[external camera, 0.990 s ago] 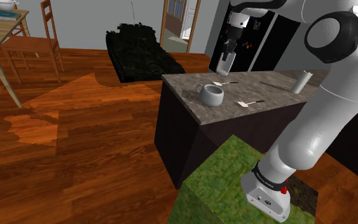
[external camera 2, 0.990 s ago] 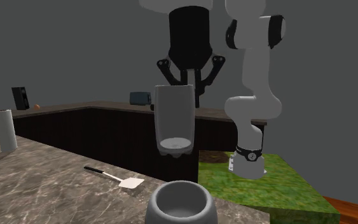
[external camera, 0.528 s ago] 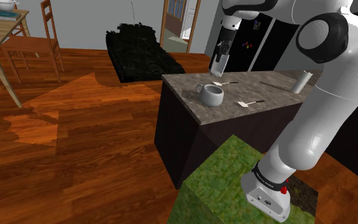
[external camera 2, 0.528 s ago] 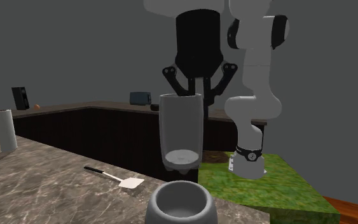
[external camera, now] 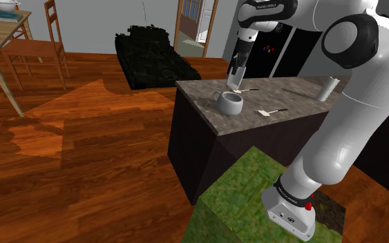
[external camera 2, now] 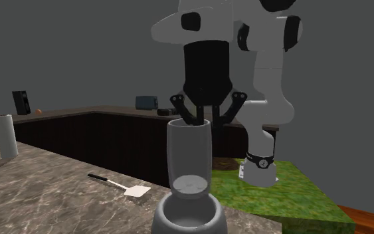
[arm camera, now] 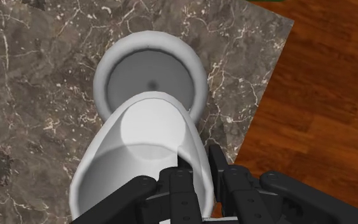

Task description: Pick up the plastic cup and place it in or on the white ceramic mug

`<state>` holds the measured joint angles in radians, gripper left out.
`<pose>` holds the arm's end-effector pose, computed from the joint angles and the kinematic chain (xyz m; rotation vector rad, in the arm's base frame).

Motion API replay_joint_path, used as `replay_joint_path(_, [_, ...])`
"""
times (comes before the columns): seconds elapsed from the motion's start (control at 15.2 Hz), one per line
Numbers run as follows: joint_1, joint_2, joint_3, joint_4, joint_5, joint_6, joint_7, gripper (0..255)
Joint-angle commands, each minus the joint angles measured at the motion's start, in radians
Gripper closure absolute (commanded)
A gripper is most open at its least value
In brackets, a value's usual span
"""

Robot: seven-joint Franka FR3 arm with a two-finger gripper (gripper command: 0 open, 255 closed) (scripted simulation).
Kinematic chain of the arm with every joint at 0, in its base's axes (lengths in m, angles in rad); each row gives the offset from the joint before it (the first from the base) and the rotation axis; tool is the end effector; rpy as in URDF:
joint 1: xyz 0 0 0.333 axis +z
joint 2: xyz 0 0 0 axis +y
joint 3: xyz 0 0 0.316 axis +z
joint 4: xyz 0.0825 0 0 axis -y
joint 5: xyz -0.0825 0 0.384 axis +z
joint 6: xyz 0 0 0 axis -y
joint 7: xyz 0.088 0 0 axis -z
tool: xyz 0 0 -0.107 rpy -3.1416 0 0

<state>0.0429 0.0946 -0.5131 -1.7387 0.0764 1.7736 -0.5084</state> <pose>0.5276 -0.2500 0.5146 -3.0942 -0.0338 0.0440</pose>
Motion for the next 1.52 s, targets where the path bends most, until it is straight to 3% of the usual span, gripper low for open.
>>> replay_joint_path(0.0, [0.000, 0.000, 0.000, -0.026, 0.001, 0.027, -0.003, 255])
replay_joint_path(0.46, [-0.001, 0.014, 0.001, -0.099, 0.009, 0.112, -0.011, 255])
replay_joint_path(0.99, [-0.001, 0.014, 0.001, -0.099, 0.009, 0.112, -0.011, 255])
replay_joint_path(1.06, [-0.001, 0.014, 0.001, -0.099, 0.009, 0.112, -0.010, 0])
replay_joint_path(1.45, [-0.001, 0.010, 0.000, -0.070, 0.006, 0.079, -0.009, 0])
